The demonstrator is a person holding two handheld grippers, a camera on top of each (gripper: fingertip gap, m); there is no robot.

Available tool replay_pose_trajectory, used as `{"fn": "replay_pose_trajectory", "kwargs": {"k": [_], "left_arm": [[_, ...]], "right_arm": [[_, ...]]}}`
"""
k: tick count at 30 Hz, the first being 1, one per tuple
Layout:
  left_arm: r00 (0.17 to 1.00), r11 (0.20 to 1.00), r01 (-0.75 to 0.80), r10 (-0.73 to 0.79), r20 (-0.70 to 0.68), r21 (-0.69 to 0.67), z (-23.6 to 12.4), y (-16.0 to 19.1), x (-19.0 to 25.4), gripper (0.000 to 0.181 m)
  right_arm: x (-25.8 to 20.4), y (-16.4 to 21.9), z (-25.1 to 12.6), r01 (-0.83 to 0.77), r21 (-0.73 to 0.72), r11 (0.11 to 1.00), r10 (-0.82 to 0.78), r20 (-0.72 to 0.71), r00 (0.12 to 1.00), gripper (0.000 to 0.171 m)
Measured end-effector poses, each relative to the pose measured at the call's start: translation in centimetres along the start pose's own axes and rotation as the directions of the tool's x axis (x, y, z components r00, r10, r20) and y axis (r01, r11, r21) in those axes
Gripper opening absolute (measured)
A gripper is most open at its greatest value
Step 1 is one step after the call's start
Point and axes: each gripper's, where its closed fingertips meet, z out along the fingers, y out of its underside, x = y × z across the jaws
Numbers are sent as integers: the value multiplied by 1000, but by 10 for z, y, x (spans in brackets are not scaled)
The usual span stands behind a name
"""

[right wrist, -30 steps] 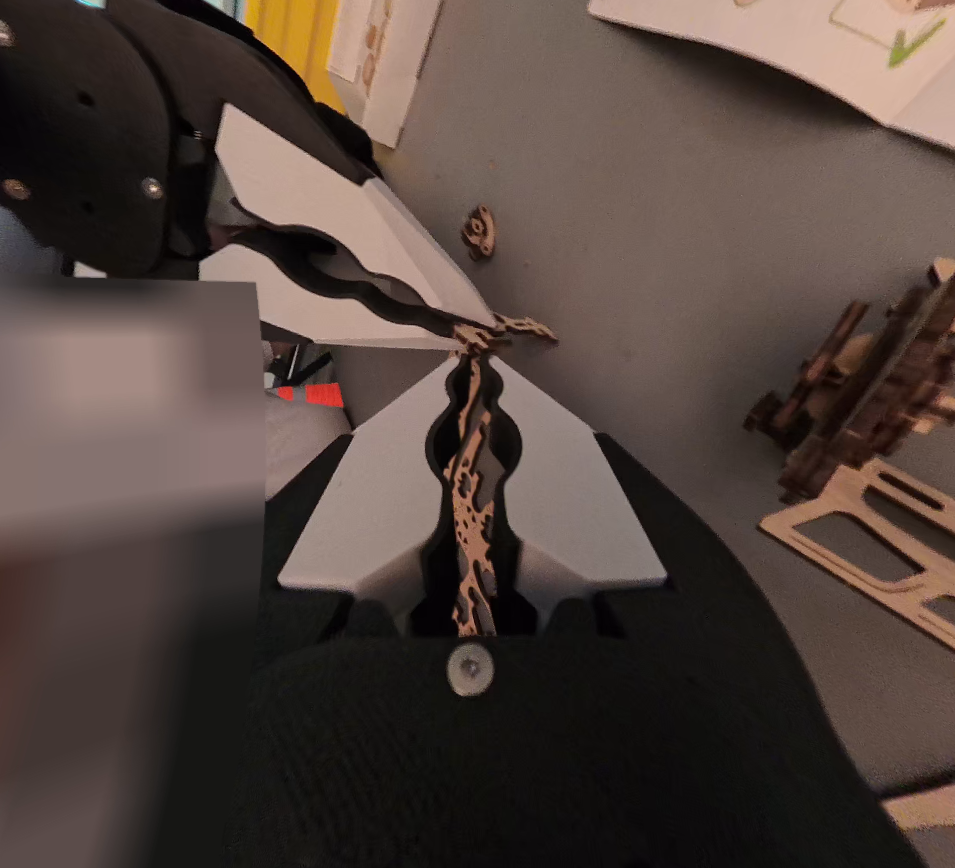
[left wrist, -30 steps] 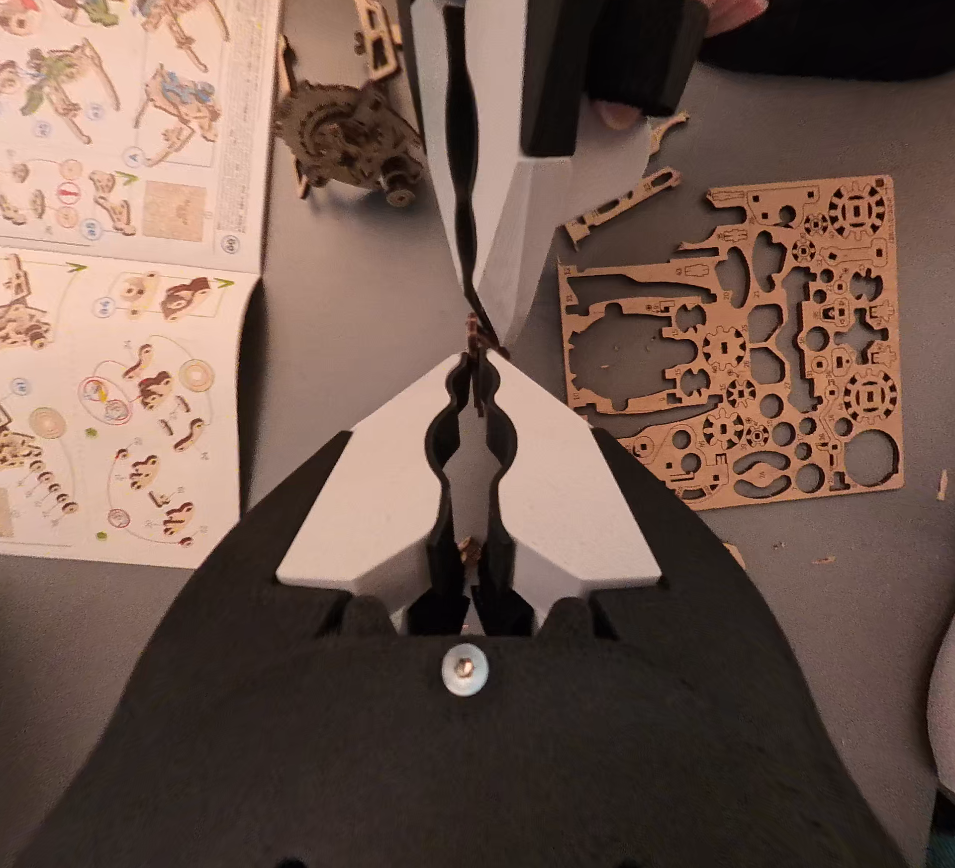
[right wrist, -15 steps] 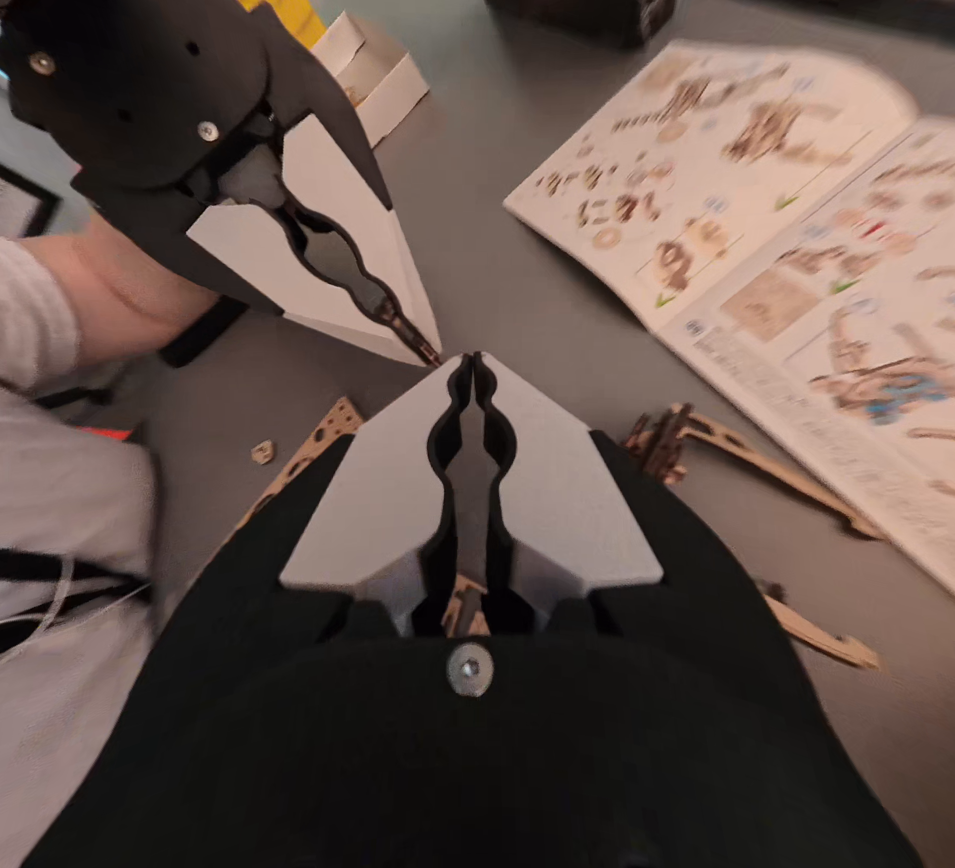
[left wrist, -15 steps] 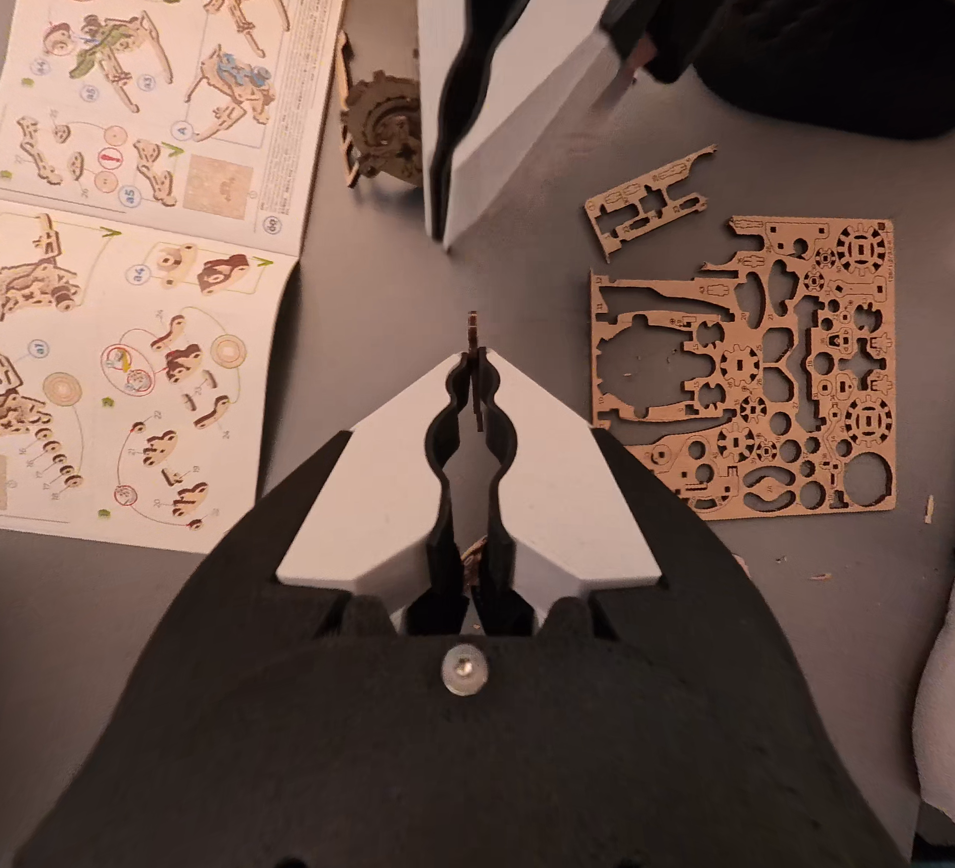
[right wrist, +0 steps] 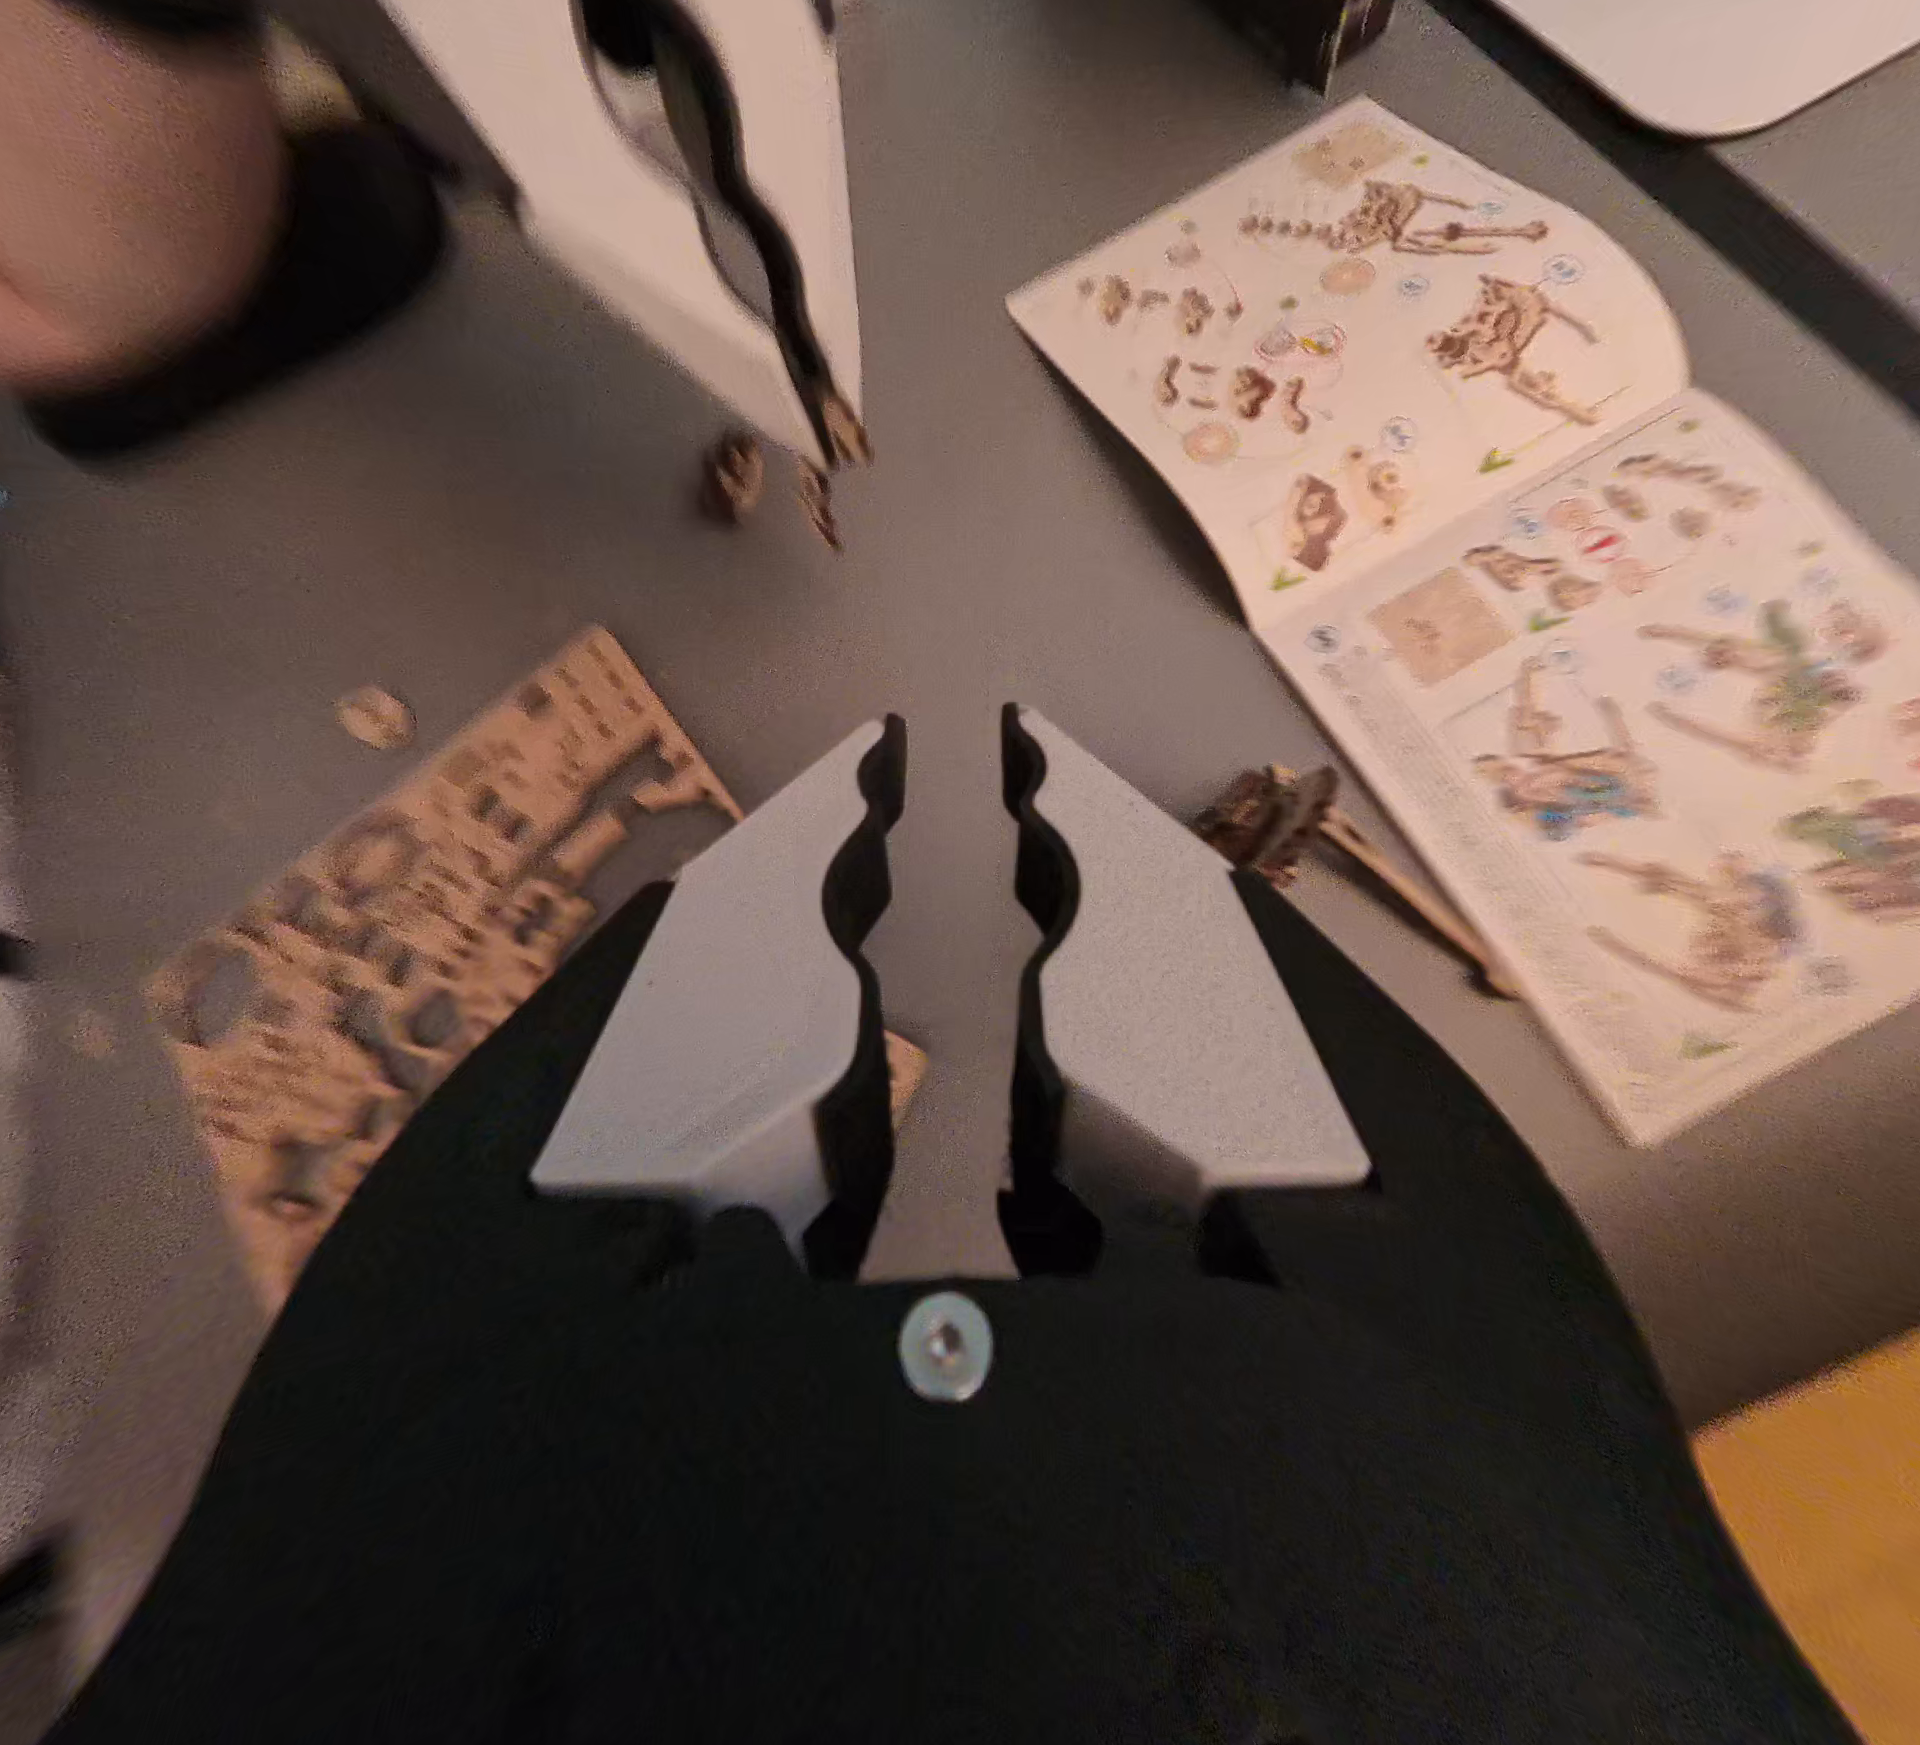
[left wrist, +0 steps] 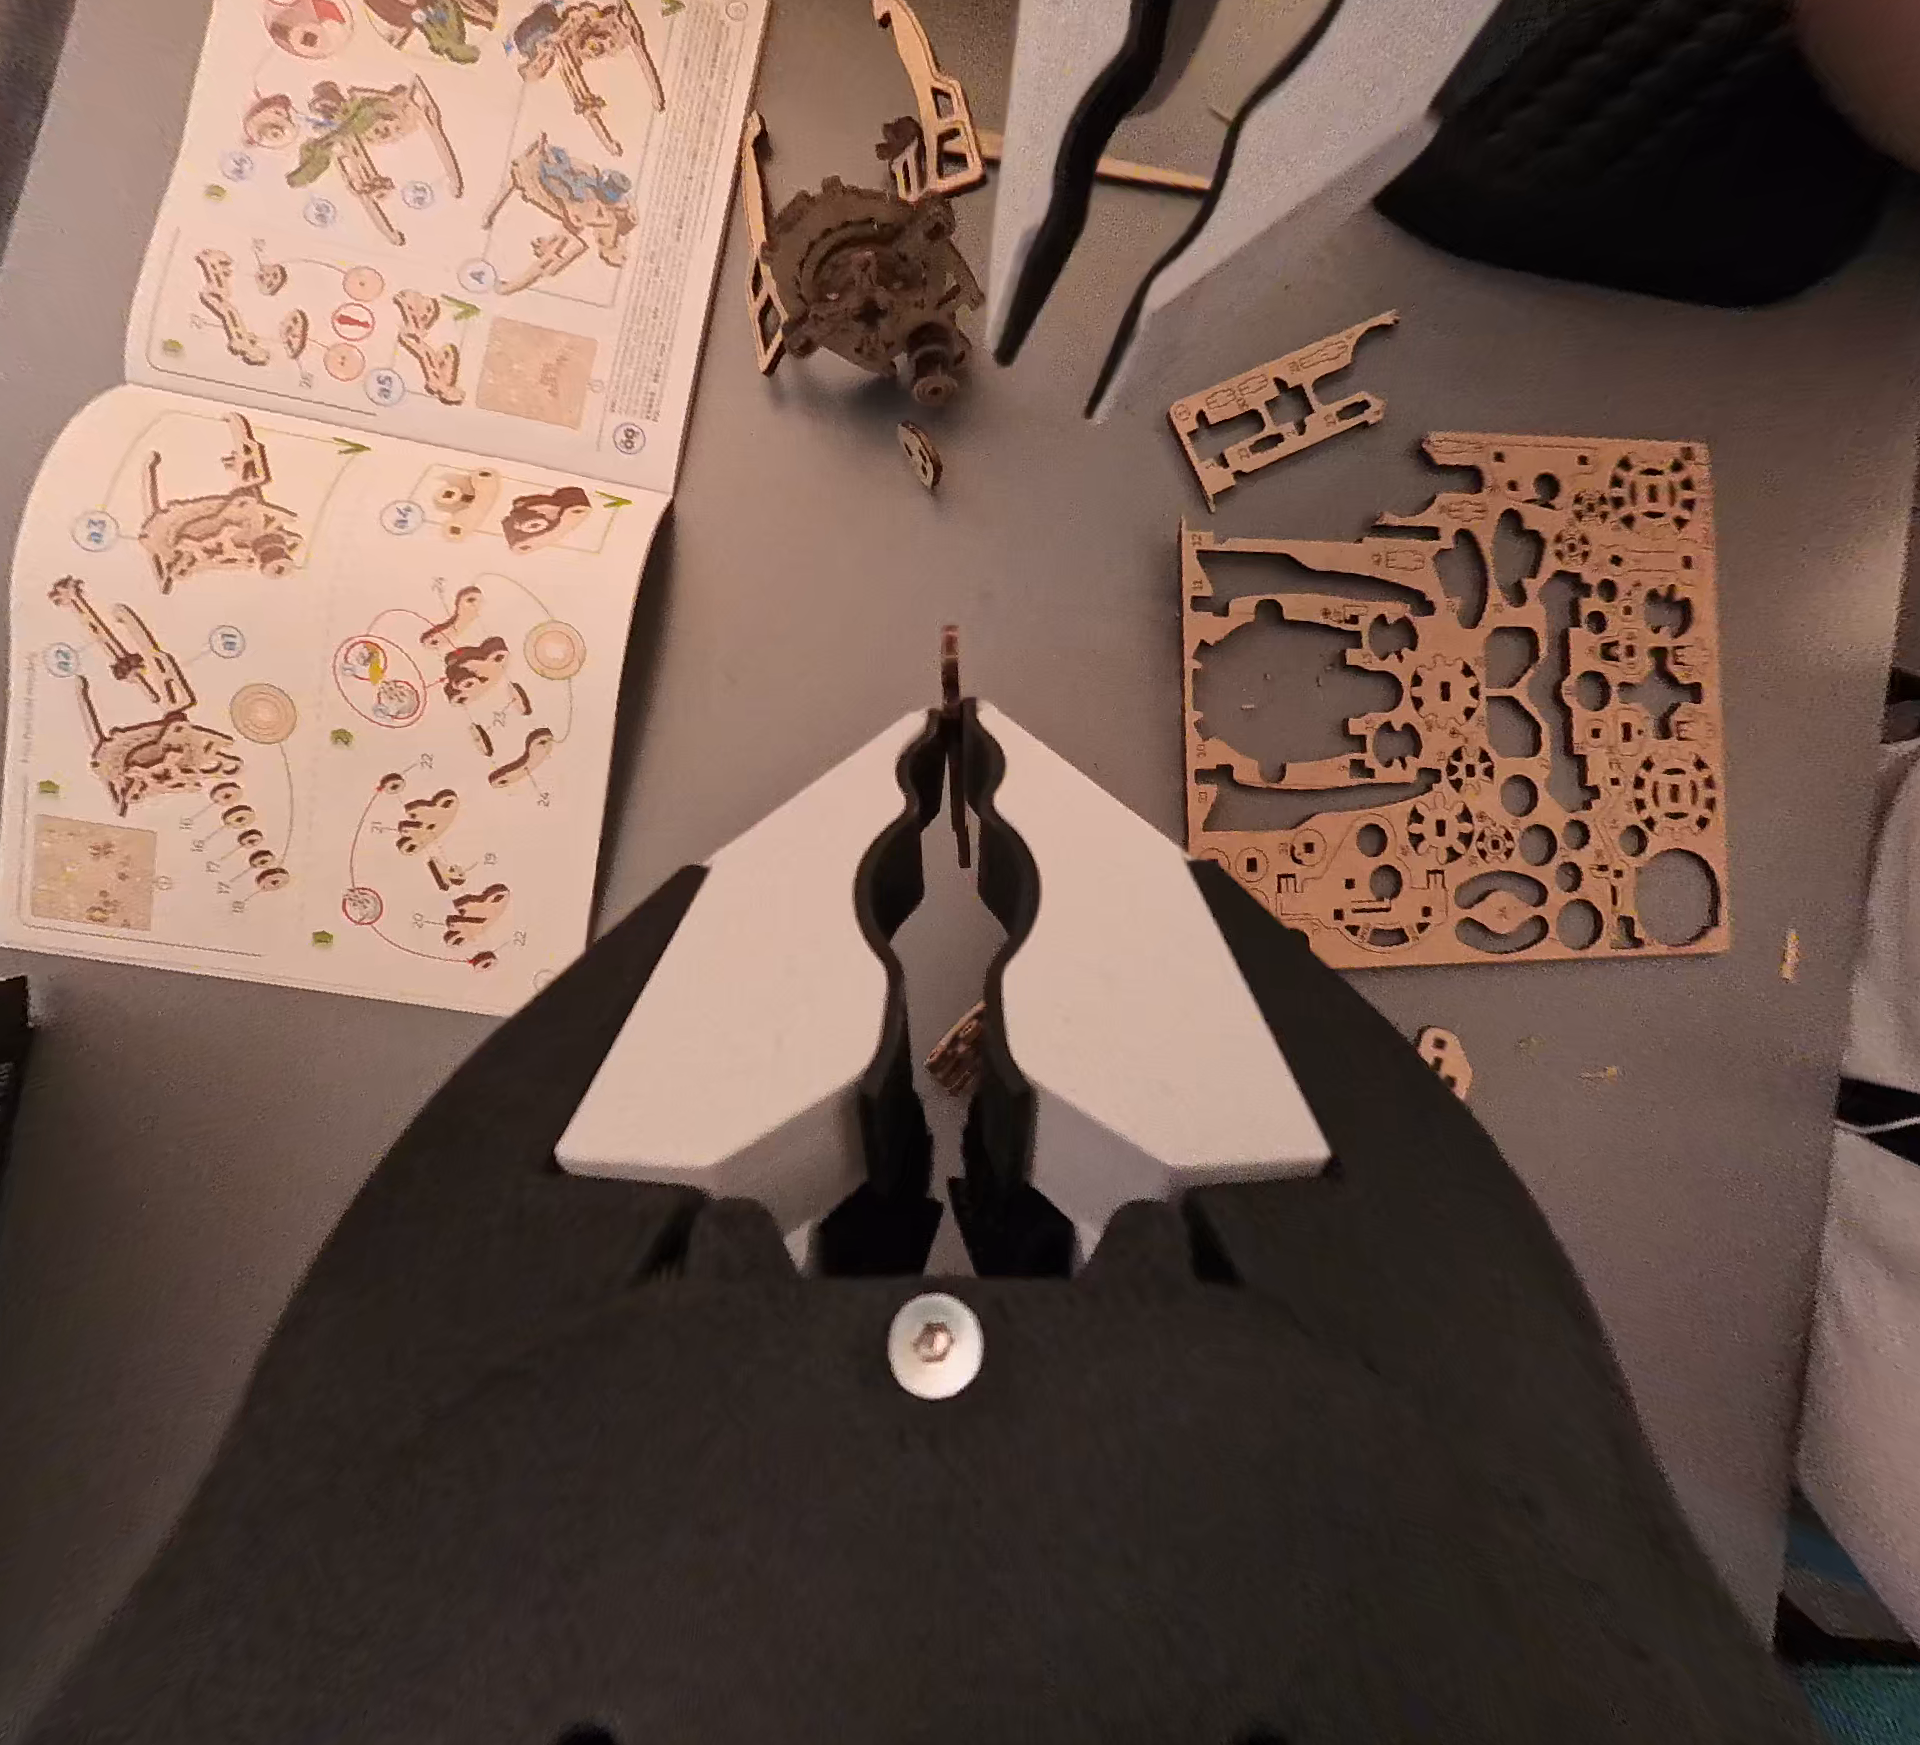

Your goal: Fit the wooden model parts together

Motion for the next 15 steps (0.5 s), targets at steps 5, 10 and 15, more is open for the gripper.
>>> {"fn": "replay_pose_trajectory", "kwargs": {"k": [5, 10, 15], "left_arm": [[998, 1000, 14, -13, -56, 27, -9, -1, 3, 0], [997, 999, 8, -5, -72, 33, -14, -1, 5, 0], [997, 999, 12, -9, -78, 41, -19, 0, 4, 0]], "right_arm": [[19, 31, 24, 448, -323, 834, -504, -112, 857, 19], [27, 47, 38, 531, -524, 666, -643, -43, 765, 19], [39, 56, 44, 563, -614, 553, -741, -54, 669, 2]]}}
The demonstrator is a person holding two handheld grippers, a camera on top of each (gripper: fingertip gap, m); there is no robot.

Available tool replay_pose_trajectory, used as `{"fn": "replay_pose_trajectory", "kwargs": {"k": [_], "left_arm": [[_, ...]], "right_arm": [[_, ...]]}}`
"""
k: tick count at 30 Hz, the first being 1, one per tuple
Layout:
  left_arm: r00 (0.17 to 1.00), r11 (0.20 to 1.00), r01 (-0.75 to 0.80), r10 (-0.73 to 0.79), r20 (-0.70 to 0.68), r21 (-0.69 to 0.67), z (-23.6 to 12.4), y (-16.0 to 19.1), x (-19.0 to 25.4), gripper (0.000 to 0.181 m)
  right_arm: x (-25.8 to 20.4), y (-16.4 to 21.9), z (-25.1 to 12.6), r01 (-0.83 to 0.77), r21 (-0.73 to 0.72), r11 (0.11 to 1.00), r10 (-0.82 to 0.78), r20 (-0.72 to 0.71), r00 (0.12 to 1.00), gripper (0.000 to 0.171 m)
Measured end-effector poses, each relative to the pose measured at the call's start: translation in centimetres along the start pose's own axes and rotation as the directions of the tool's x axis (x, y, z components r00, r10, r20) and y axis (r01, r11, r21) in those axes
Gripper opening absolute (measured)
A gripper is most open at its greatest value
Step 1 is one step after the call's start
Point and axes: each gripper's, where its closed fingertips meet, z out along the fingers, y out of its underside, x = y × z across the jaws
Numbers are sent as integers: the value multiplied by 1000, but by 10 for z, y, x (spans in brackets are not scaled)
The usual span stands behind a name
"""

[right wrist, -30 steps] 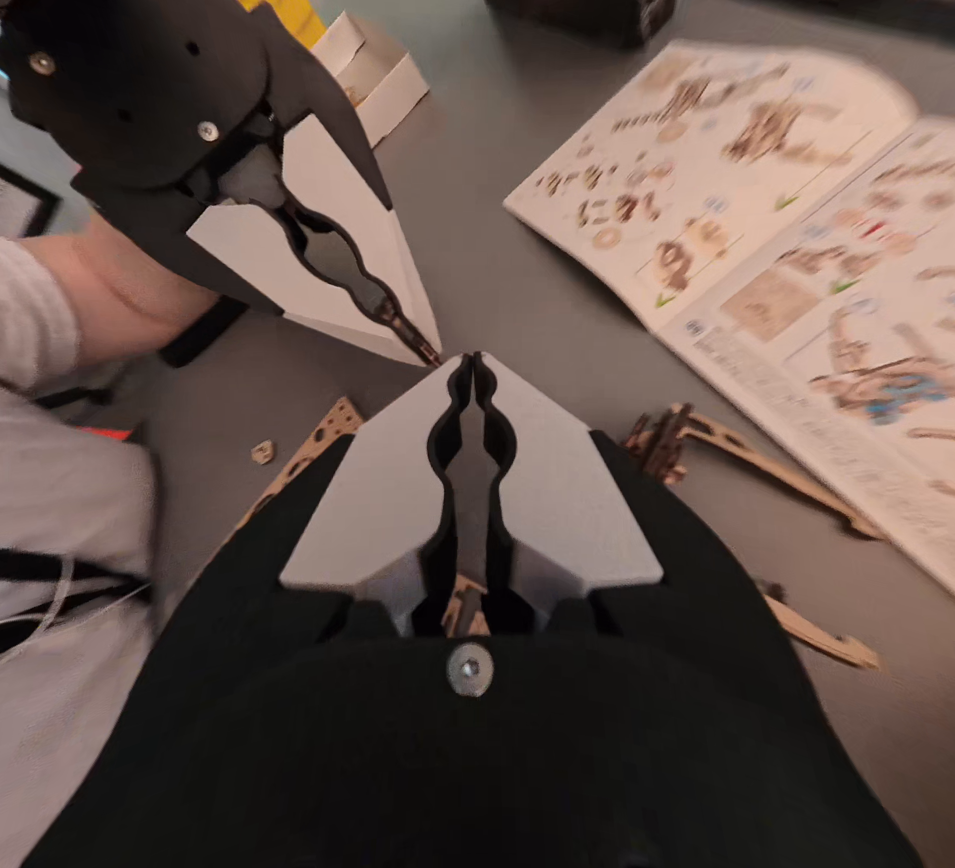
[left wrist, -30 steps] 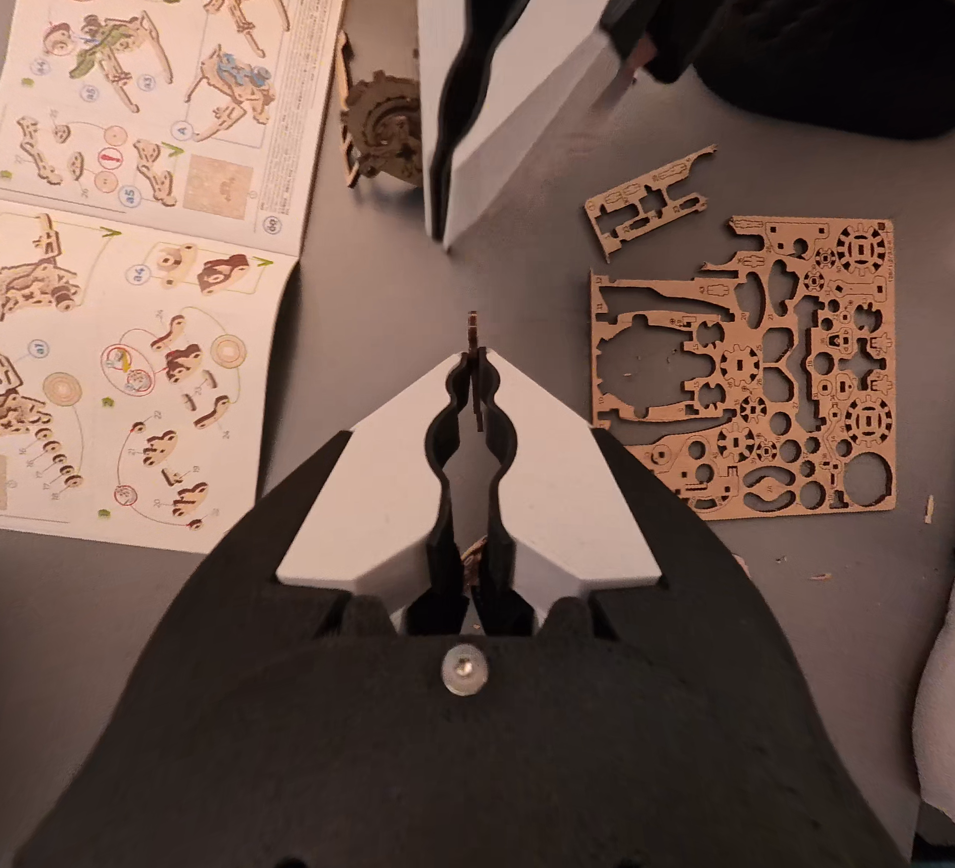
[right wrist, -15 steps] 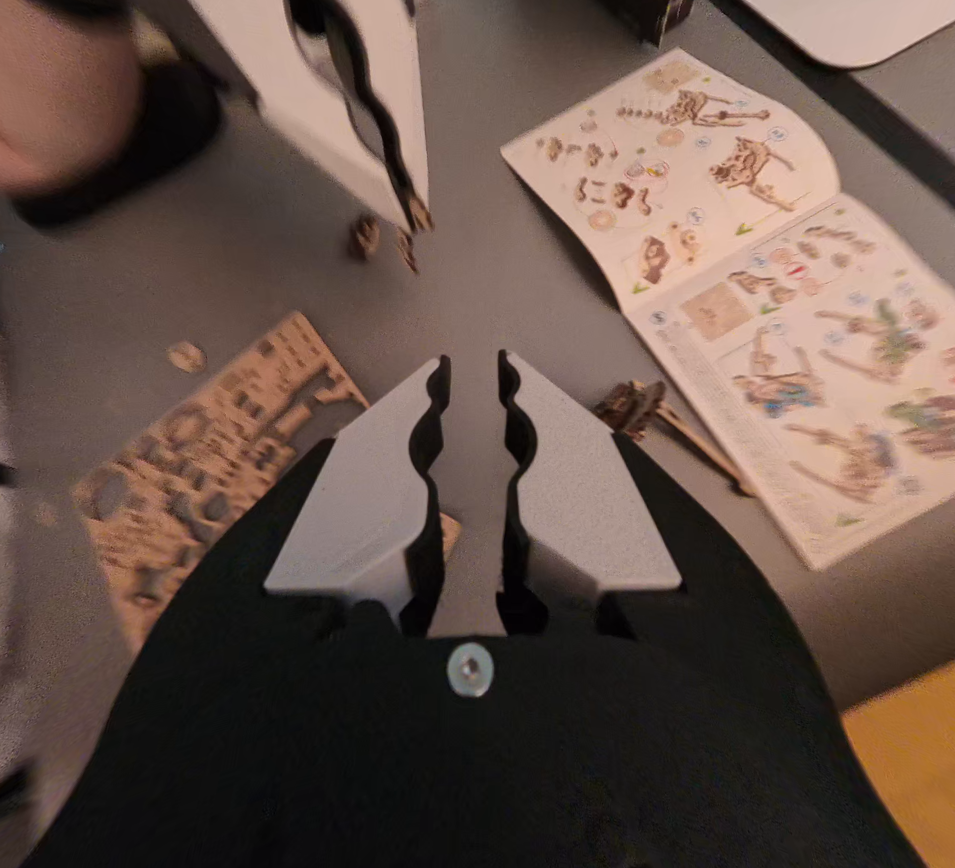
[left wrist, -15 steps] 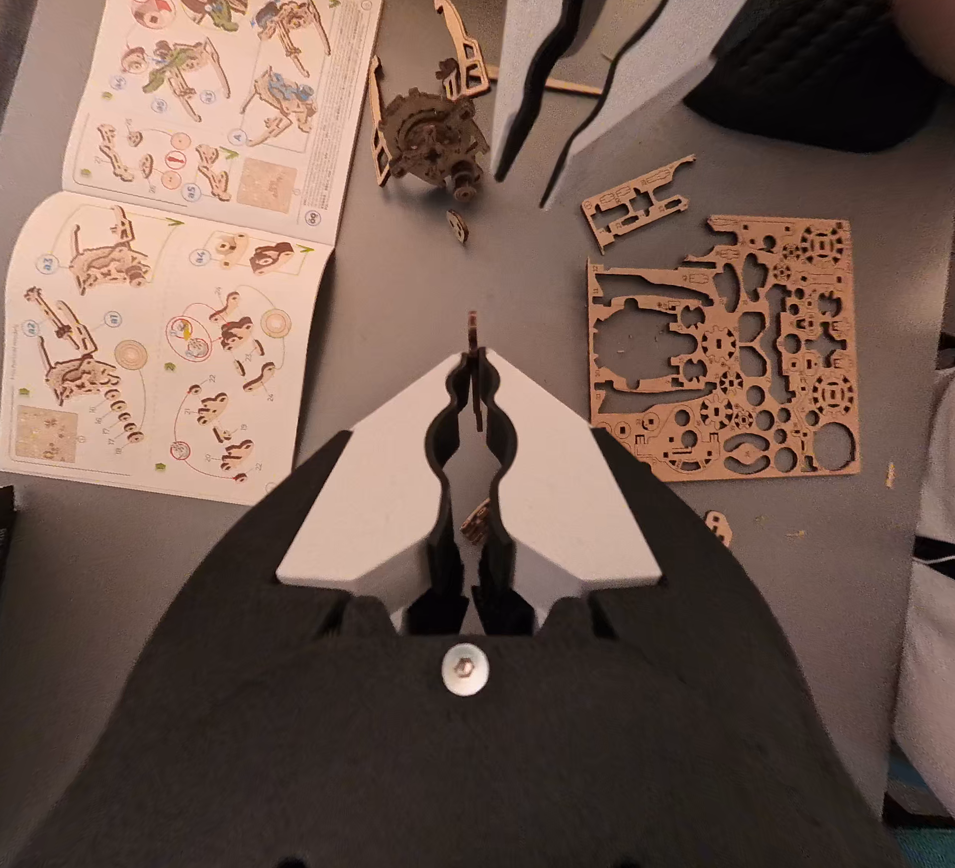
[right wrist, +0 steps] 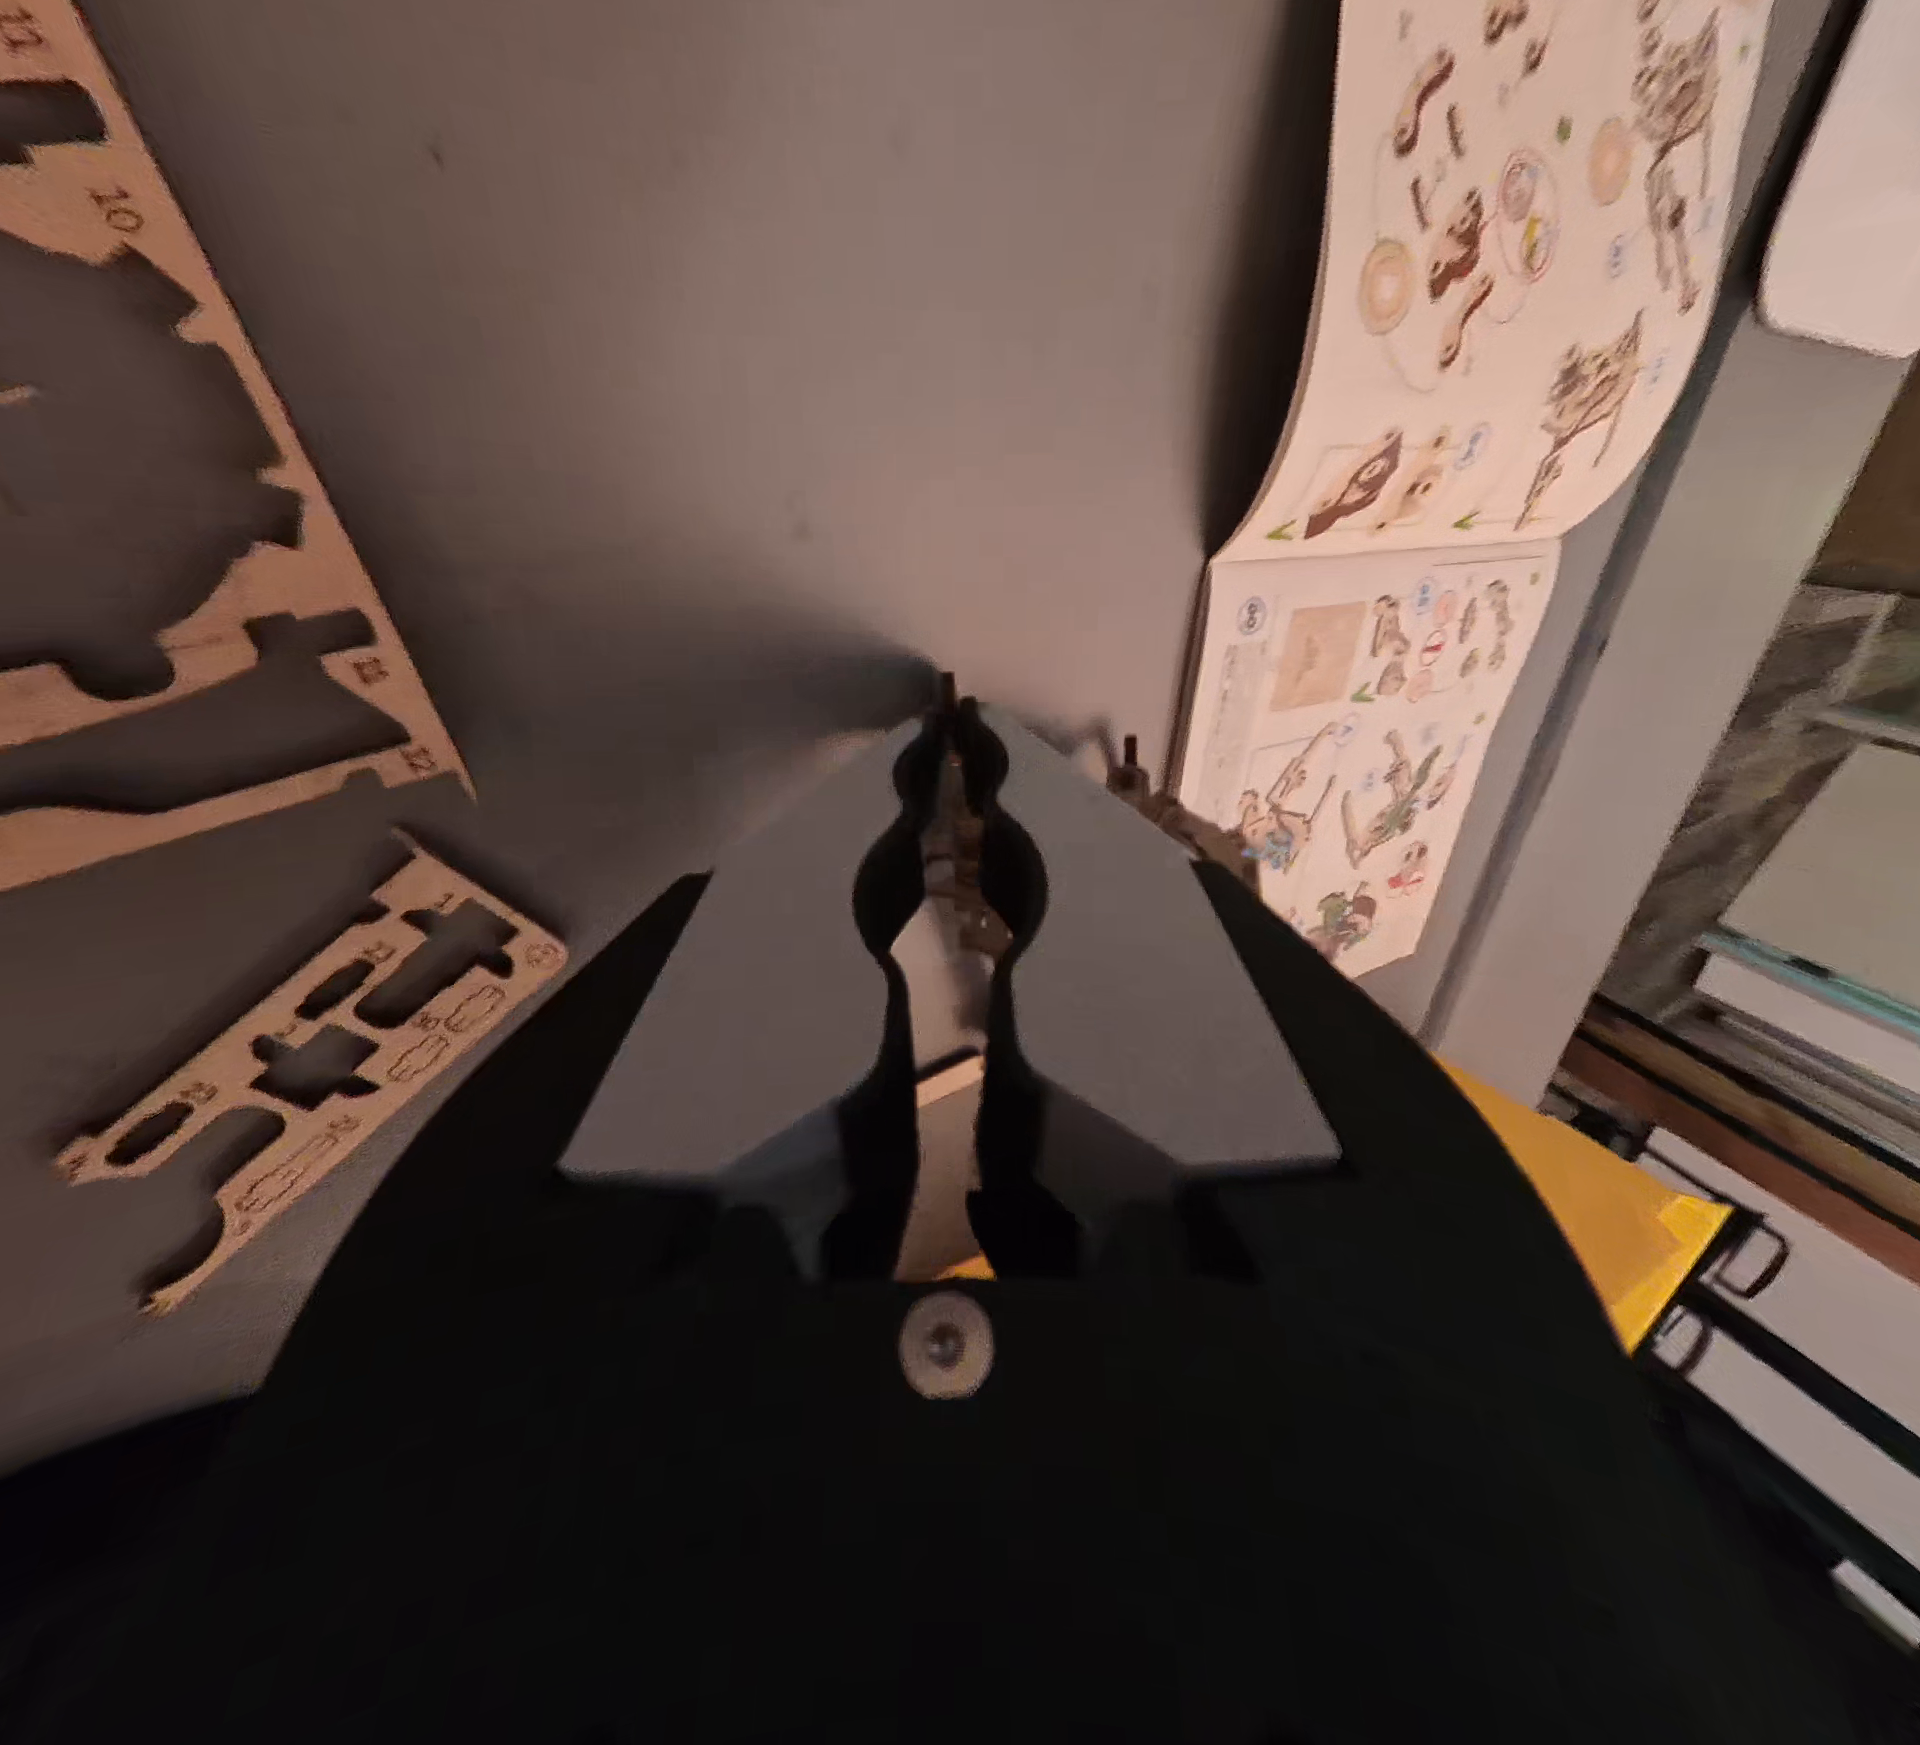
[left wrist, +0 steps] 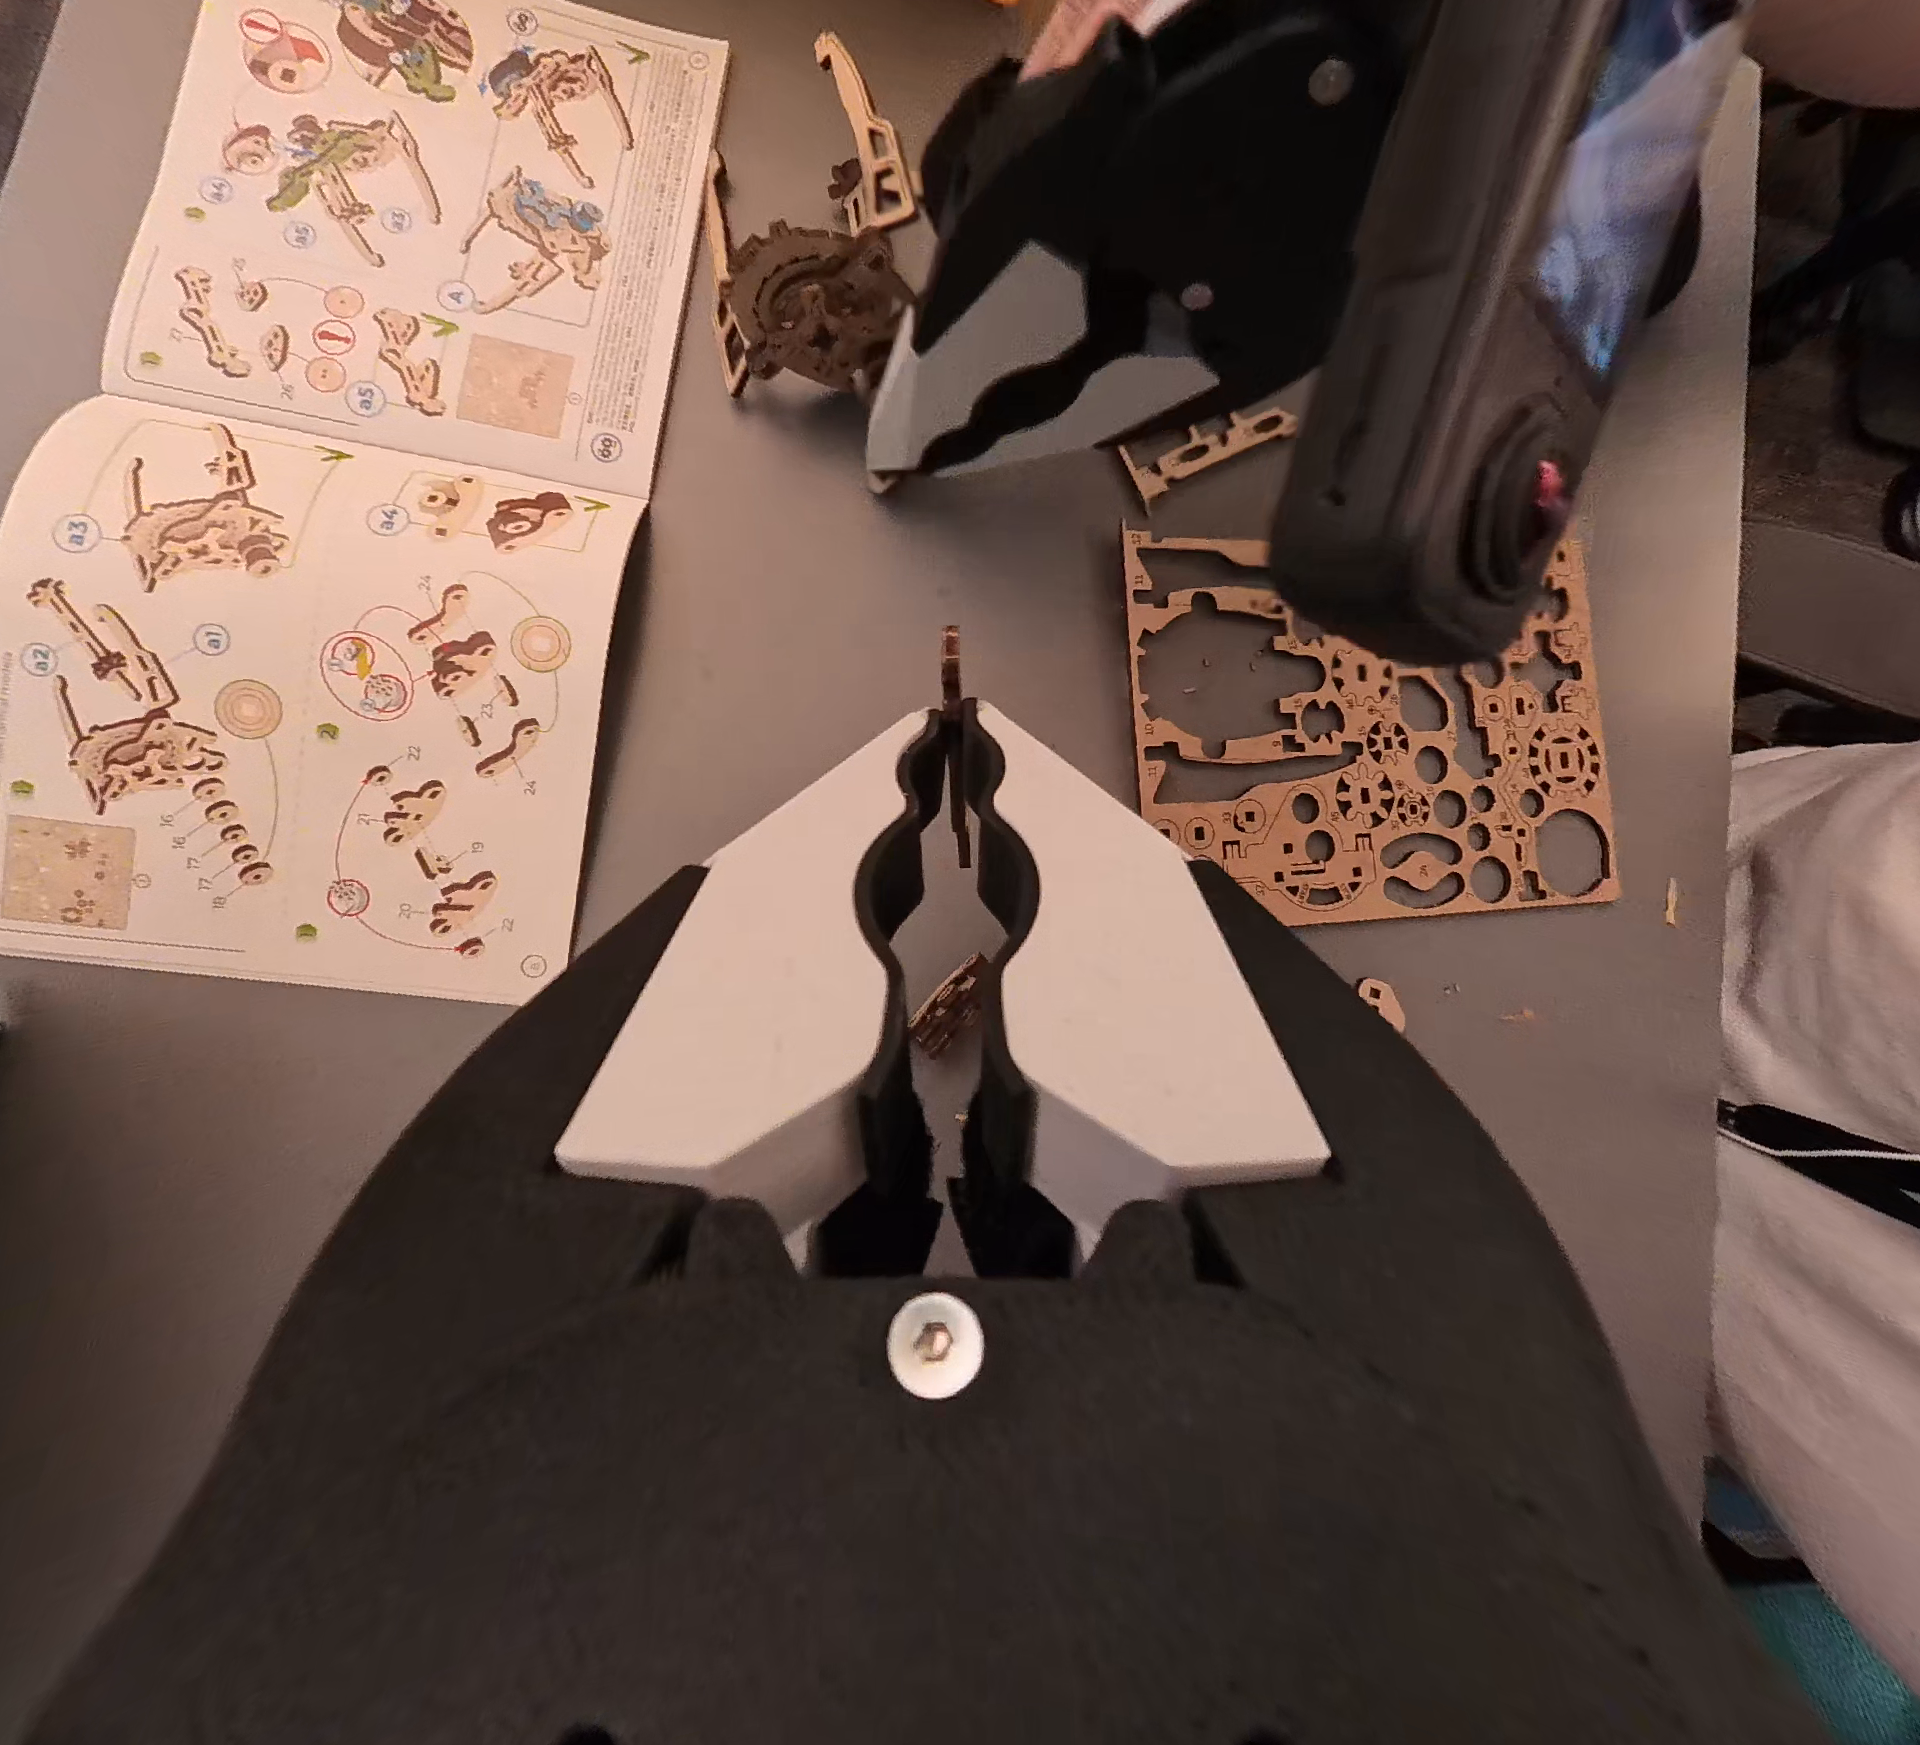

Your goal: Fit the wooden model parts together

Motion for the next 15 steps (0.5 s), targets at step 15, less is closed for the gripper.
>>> {"fn": "replay_pose_trajectory", "kwargs": {"k": [15], "left_arm": [[1000, 999, -13, 13, 0, 45, -21, -6, 6, 0]], "right_arm": [[-41, -52, -44, -464, 365, 807, 430, 177, 886, 21]]}}
